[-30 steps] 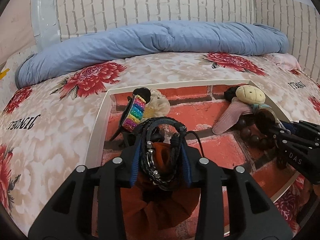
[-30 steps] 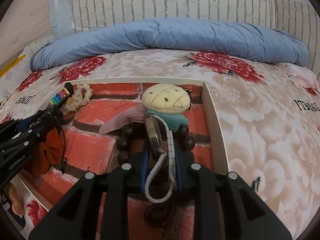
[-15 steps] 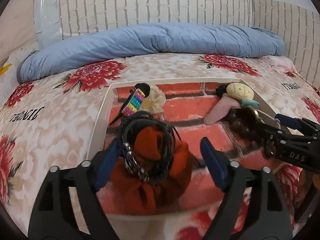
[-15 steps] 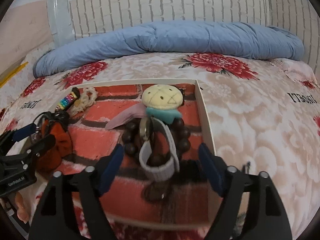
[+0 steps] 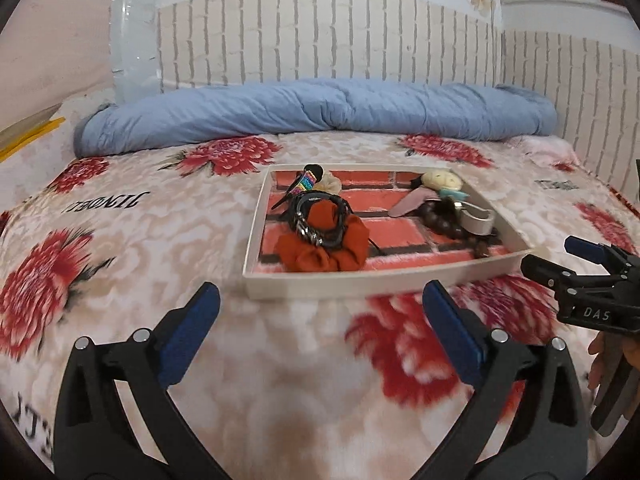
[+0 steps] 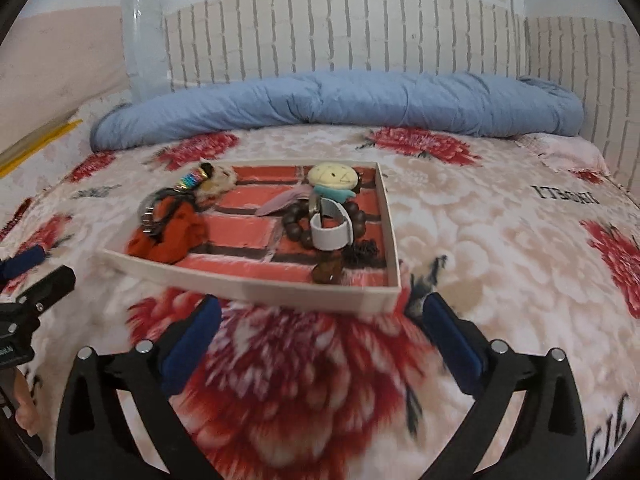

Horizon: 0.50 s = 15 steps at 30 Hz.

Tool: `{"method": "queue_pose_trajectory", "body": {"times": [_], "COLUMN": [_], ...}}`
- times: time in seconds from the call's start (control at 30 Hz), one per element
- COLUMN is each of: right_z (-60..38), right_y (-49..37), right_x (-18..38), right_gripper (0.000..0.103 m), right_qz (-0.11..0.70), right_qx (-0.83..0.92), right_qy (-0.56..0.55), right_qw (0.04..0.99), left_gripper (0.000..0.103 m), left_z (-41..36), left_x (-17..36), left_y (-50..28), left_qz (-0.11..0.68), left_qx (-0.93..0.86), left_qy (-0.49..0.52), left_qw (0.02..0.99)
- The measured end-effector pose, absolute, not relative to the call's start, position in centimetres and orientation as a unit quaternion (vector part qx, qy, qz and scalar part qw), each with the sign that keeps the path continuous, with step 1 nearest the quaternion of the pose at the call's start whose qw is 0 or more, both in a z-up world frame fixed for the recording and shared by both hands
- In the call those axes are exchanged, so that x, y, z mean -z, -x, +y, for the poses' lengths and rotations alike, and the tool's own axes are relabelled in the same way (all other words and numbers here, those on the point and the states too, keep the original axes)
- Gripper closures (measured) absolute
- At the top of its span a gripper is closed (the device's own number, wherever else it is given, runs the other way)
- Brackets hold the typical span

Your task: Organize jewelry

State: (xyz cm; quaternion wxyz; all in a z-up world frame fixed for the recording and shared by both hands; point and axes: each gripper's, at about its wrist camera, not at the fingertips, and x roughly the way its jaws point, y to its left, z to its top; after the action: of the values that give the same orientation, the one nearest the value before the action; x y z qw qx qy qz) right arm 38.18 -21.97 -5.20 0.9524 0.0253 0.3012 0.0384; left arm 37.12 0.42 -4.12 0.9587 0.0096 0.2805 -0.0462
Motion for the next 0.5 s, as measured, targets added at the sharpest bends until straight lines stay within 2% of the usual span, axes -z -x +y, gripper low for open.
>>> {"method": "queue_pose_trajectory", "body": {"times": [0.2, 0.5], "right_z": [-22.2, -22.0], "right_y": [-30.4, -21.5], "right_x": [4.2, 4.2], "right_gripper": [0.004, 0.004], "right_qz": [0.279, 0.234], "right_qx": [-0.036, -0.004], "right_qy": [-0.028, -0.014], "right_qw": [0.959, 0.972], "left_gripper": [0.005, 0.005], "left_z": [0.9, 1.8], "left_x": [3.2, 4.0], "left_y": [-29.0, -21.4], "left_qz": [0.242, 0.216], "left_qx": [0.037, -0.004], "left_qy": [0.002, 0.001], "left_qw": [0.969, 0.976]}}
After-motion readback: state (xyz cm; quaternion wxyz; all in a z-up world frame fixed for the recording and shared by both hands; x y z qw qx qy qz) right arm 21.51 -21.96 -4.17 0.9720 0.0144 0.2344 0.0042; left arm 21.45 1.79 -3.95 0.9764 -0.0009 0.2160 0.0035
